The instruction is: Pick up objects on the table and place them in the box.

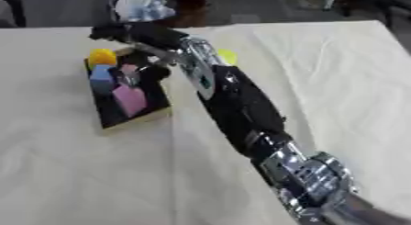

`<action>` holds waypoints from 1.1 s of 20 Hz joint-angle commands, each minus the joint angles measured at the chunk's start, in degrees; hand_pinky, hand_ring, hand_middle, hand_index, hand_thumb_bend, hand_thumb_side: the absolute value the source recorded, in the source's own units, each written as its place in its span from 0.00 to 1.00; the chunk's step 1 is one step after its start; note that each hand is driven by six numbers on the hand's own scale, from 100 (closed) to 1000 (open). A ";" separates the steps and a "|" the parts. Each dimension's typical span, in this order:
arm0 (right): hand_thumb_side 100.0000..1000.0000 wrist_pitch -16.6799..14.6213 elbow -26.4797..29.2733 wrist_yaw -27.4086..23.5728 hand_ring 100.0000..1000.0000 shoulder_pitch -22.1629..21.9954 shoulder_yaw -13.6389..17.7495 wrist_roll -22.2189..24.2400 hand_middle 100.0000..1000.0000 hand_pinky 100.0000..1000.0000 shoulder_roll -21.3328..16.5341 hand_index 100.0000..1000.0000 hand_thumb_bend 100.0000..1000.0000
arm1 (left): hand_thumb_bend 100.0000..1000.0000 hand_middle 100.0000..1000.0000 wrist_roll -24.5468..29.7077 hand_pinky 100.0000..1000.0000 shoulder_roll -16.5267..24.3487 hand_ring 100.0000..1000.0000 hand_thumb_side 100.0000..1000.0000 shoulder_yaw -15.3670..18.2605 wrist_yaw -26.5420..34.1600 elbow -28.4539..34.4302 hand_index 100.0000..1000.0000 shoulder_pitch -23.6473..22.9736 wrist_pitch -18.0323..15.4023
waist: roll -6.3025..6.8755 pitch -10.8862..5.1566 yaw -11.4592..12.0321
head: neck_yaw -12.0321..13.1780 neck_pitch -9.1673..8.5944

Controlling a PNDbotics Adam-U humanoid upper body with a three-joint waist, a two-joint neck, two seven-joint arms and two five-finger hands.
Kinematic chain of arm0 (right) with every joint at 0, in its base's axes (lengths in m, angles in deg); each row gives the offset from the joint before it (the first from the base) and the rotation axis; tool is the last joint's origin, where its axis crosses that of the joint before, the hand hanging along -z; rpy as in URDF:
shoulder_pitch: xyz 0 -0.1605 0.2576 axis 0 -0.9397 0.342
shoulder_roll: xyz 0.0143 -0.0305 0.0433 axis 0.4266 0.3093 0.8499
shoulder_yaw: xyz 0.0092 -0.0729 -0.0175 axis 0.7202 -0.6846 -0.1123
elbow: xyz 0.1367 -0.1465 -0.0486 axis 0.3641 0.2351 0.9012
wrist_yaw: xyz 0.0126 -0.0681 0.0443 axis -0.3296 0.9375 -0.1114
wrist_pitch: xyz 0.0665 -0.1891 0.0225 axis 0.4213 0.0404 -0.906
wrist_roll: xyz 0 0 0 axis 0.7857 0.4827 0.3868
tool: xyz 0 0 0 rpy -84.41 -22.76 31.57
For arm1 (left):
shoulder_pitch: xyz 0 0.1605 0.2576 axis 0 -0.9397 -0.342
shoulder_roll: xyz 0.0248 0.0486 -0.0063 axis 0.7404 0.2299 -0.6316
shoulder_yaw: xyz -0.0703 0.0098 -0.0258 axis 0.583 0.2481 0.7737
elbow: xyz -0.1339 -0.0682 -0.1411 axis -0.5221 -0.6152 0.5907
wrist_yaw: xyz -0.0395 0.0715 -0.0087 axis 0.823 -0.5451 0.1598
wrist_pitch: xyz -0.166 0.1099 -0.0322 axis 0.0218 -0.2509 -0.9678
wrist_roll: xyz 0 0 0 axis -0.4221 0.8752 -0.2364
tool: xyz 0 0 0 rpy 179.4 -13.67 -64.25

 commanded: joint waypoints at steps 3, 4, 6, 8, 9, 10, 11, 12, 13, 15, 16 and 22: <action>0.39 4.68 -3.47 1.03 0.92 2.73 2.71 0.15 1.00 0.91 -2.57 1.00 0.00 | 0.00 0.63 0.38 0.79 0.37 0.57 0.82 0.23 -0.09 1.08 0.86 0.34 0.07 | 0.51 -0.98 0.32 | -0.48 -0.92; 0.39 5.50 -3.35 1.20 0.92 2.81 2.56 0.08 1.00 0.91 -2.48 1.00 0.00 | 0.00 0.63 0.42 0.79 0.35 0.57 0.82 0.22 -0.10 1.07 0.86 0.35 0.07 | 0.51 -0.97 0.34 | -0.50 -0.93; 0.39 6.51 -2.97 1.21 0.92 2.85 2.27 0.08 1.00 0.91 -2.37 1.00 0.00 | 0.00 0.63 0.46 0.79 0.35 0.57 0.82 0.22 -0.11 1.07 0.86 0.35 0.07 | 0.51 -0.97 0.36 | -0.51 -0.94; 0.37 7.70 -4.08 1.95 0.99 1.77 3.41 0.94 1.00 0.94 -3.65 1.00 0.20 | 0.00 0.63 0.42 0.79 0.73 0.57 0.83 0.58 -0.54 0.82 0.86 -0.28 0.21 | 0.06 -1.00 -0.46 | 0.34 -1.06; 0.36 8.52 -5.29 2.70 1.00 1.44 4.17 1.71 1.00 0.94 -4.90 1.00 0.21 | 0.00 0.63 0.53 0.79 0.83 0.57 0.84 0.61 -0.74 0.78 0.86 -0.43 0.21 | -0.09 -1.04 -0.61 | 0.42 -1.08; 0.35 9.43 -6.70 3.57 1.00 1.59 4.53 2.59 1.00 0.94 -6.32 1.00 0.22 | 0.00 0.63 0.71 0.79 0.83 0.57 0.84 0.53 -0.86 0.77 0.86 -0.43 0.20 | -0.17 -1.05 -0.51 | 0.27 -1.12; 0.34 10.38 -8.22 4.51 1.00 1.91 4.69 3.52 1.00 0.94 -7.83 1.00 0.23 | 0.00 0.63 0.91 0.79 0.79 0.57 0.84 0.44 -0.94 0.76 0.86 -0.37 0.18 | -0.23 -1.04 -0.34 | 0.05 -1.18; 0.33 11.28 -9.67 5.40 1.00 2.35 4.75 4.27 1.00 0.94 -8.95 1.00 0.23 | 0.00 0.63 1.09 0.79 0.75 0.57 0.84 0.36 -0.98 0.75 0.86 -0.31 0.17 | -0.26 -1.03 -0.18 | -0.13 -1.24; 0.33 12.15 -11.08 6.27 1.00 2.71 4.84 4.64 1.00 0.94 -9.69 1.00 0.23 | 0.00 0.63 1.20 0.79 0.73 0.57 0.84 0.34 -1.04 0.71 0.86 -0.31 0.19 | -0.29 -1.02 -0.13 | -0.19 -1.30; 0.33 13.89 -13.36 8.01 1.00 3.40 4.85 4.13 1.00 0.94 -10.03 1.00 0.24 | 0.00 0.63 1.33 0.79 0.73 0.57 0.84 0.35 -1.13 0.67 0.86 -0.34 0.21 | -0.30 -1.01 -0.11 | -0.22 -1.33; 0.33 14.77 -13.92 8.89 1.00 3.61 4.80 3.65 1.00 0.94 -9.89 1.00 0.24 | 0.00 0.63 1.36 0.79 0.73 0.57 0.84 0.36 -1.15 0.66 0.86 -0.35 0.21 | -0.30 -1.01 -0.11 | -0.23 -1.34; 0.33 17.70 -13.82 14.17 1.00 3.85 5.38 2.04 1.00 0.94 -8.52 1.00 0.24 | 0.00 0.63 1.39 0.79 0.69 0.57 0.84 0.38 -1.17 0.65 0.86 -0.36 0.21 | -0.25 -1.00 -0.12 | -0.23 -1.35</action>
